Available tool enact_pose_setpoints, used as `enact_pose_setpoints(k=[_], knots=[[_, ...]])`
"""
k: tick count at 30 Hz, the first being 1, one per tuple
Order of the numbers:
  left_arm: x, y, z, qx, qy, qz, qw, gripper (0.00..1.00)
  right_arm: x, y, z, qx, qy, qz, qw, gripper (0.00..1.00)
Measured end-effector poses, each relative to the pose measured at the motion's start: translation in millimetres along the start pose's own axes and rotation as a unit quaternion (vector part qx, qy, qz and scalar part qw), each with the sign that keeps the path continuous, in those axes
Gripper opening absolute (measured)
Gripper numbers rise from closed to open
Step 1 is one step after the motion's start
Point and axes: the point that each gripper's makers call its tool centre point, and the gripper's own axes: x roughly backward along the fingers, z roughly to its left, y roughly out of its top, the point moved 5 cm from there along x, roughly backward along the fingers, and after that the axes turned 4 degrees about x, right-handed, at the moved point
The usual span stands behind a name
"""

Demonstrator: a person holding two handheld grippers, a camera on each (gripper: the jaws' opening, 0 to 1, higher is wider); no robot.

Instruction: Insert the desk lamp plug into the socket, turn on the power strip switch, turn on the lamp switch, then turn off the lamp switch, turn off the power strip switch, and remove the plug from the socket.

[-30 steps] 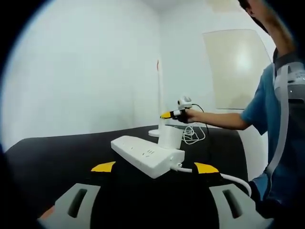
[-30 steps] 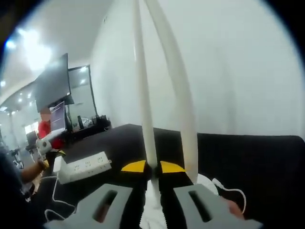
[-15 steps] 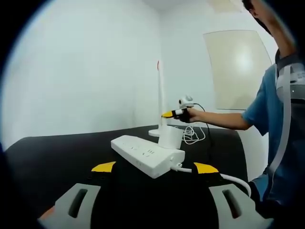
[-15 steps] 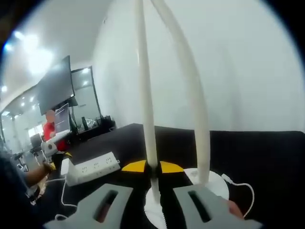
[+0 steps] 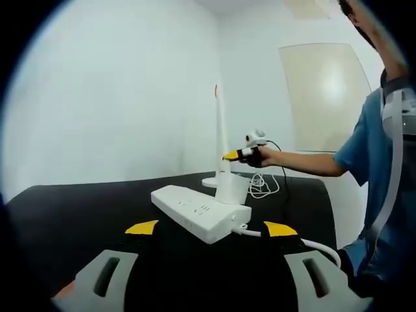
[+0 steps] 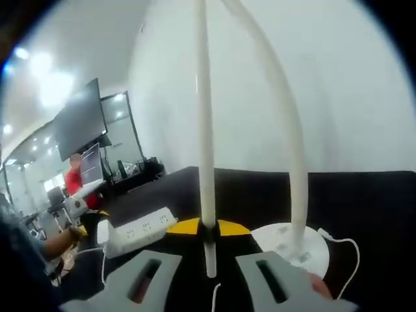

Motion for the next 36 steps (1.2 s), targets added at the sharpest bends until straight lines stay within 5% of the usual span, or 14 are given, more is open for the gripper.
enact_pose_setpoints(k=[14,15,18,19,23,24,25,30,36], knots=[[-2,-0.9,2.7,0.004,-0.001,-0.001,1.0,0.57,1,3.1,11,-0.013,0.015,0.001,0.9998,0.1],[-2,-1.0,2.7,0.004,-0.001,-0.001,1.0,0.57,1,-4.4,48,-0.014,0.016,0.002,0.9998,0.1],[-2,-1.0,1.8,0.004,-0.001,0.0,1.0,0.57,1,-10.6,89,-0.017,0.022,0.002,0.9996,0.1],[-2,-1.0,1.2,0.003,-0.001,0.0,1.0,0.57,2,-3.2,67,-0.019,0.025,0.002,0.9995,0.1],[-2,0.0,-5.1,0.004,-0.001,-0.001,1.0,0.56,3,6.5,42,-0.031,0.031,0.001,0.999,0.1],[-1,0.2,-7.0,0.005,-0.001,-0.001,1.0,0.56,3,3.9,53,0.006,0.026,0.0,0.9996,0.1],[-1,0.3,-8.0,0.004,-0.001,-0.001,1.0,0.56,3,0.4,69,-0.008,0.03,-0.001,0.9995,0.1],[-1,1.1,-9.1,0.007,-0.002,-0.001,1.0,0.56,4,4.5,67,-0.024,0.038,-0.007,0.999,0.1],[-1,0.9,-9.7,0.007,-0.002,0.0,1.0,0.56,6,-0.4,105,-0.009,0.038,-0.007,0.9992,0.1]])
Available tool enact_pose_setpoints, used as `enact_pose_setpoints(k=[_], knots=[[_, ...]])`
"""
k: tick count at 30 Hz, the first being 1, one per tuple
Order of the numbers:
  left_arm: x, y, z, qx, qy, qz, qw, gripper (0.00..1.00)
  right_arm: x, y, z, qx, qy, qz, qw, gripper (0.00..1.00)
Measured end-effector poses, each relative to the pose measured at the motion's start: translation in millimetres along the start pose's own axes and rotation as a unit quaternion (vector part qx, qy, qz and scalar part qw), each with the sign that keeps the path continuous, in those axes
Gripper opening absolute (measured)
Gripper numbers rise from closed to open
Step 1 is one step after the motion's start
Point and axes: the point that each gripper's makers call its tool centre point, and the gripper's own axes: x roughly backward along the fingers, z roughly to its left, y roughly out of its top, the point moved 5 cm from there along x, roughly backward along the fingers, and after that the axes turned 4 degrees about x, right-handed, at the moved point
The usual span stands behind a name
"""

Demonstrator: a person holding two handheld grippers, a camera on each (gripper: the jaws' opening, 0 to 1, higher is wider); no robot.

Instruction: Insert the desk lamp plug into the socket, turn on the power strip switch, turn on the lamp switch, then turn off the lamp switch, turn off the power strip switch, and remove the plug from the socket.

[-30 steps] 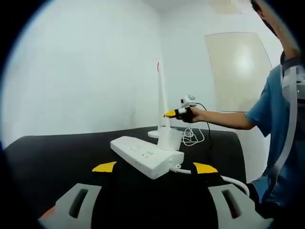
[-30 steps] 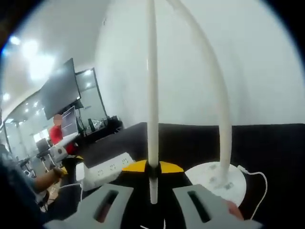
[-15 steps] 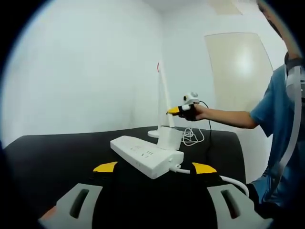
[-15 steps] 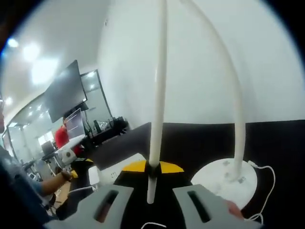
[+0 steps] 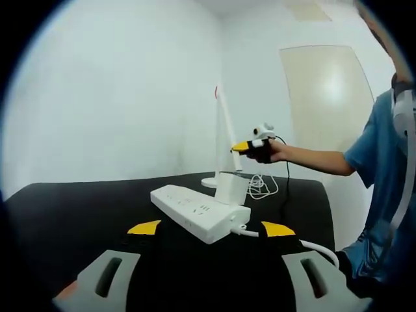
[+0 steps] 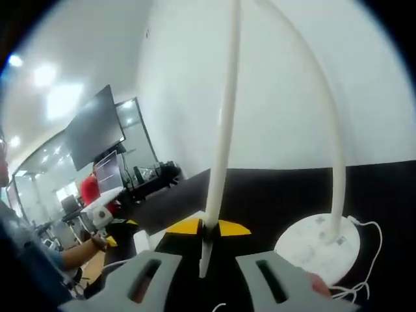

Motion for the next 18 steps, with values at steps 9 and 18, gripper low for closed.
enact_pose_setpoints(k=[9,18], knots=[[1,0.4,2.1,0.005,0.0,0.0,1.0,0.56,1,3.4,18,-0.018,0.01,0.001,0.9998,0.1],[0,1.0,3.3,0.009,0.002,-0.002,1.0,0.55,4,10.1,13,-0.026,0.012,0.0,0.9996,0.11]])
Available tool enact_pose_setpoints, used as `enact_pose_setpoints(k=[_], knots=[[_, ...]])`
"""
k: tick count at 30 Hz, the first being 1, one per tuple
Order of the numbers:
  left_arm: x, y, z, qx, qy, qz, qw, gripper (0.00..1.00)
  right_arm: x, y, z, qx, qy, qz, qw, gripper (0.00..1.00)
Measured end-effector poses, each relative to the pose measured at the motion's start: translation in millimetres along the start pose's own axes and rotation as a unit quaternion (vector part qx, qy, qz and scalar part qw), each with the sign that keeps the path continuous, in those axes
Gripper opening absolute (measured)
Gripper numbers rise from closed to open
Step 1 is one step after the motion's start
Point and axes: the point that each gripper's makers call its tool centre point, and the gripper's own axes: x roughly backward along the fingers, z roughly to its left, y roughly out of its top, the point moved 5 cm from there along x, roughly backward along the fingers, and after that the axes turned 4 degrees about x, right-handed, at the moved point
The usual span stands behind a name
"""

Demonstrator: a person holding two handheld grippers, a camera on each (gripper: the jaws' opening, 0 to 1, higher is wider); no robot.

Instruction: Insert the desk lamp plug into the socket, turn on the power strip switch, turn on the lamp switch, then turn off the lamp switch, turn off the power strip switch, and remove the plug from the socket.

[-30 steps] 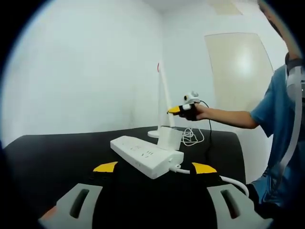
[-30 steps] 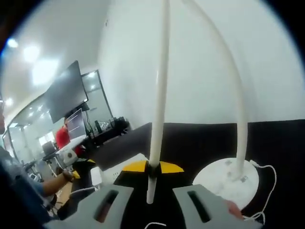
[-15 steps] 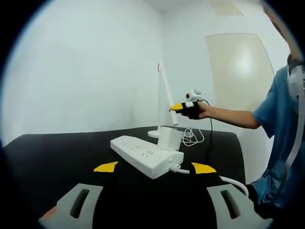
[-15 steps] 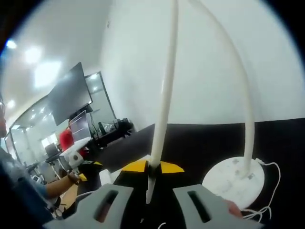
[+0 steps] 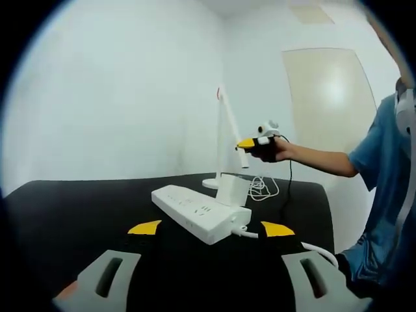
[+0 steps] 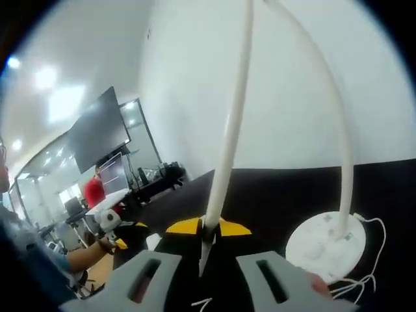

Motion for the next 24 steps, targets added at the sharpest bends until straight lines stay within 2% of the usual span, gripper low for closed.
enact_pose_setpoints(k=[4,15,24], knots=[[0,-0.5,3.4,0.0,0.002,0.001,1.0,0.55,0,-0.4,7,0.002,0.001,0.001,1.0,0.11],[0,-0.1,0.7,0.004,0.003,-0.001,1.0,0.54,3,3.5,11,-0.001,0.01,0.0,0.9999,0.11],[0,0.0,-1.1,0.006,0.003,-0.002,1.0,0.54,5,6.8,16,-0.023,0.022,-0.01,0.9994,0.11]])
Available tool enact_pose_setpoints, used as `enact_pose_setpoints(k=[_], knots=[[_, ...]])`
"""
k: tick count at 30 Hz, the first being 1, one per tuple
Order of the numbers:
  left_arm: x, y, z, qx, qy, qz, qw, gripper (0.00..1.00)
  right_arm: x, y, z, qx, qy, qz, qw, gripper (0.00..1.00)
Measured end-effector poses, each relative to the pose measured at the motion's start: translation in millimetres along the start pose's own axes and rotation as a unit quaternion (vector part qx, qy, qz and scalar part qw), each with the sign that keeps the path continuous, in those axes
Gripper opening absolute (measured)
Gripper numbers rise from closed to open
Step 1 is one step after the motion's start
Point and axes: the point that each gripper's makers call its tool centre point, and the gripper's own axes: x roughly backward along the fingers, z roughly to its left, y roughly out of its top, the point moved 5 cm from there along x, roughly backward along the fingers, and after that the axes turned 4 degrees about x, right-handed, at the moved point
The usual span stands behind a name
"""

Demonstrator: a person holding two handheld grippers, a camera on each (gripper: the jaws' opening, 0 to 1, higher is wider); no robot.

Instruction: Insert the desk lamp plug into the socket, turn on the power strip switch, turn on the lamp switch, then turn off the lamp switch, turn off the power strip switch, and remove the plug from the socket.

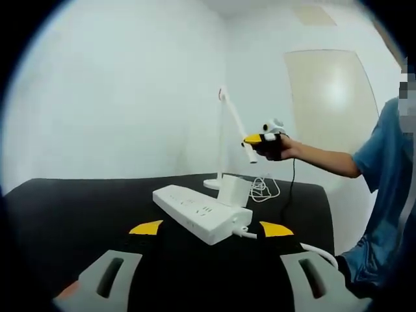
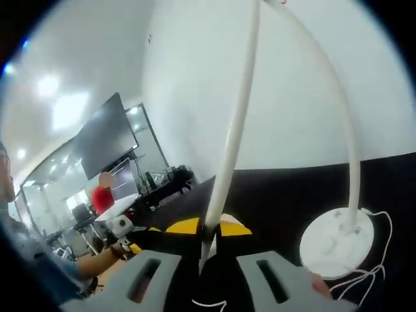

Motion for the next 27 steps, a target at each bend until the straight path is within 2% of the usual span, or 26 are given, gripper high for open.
enact_pose_setpoints(k=[7,15,25,27], knots=[[0,0.0,1.5,0.0,0.0,0.0,1.0,0.53,2,2.4,13,-0.016,0.014,-0.01,0.9997,0.11],[0,-0.2,3.5,0.0,0.001,0.001,1.0,0.53,5,6.4,19,-0.021,0.018,-0.01,0.9996,0.11],[2,0.5,7.9,0.001,-0.001,0.0,1.0,0.53,12,10.0,45,-0.031,0.027,-0.015,0.999,0.11],[2,0.9,8.6,0.002,-0.001,0.0,1.0,0.53,15,12.9,45,-0.032,0.026,-0.015,0.999,0.11]])
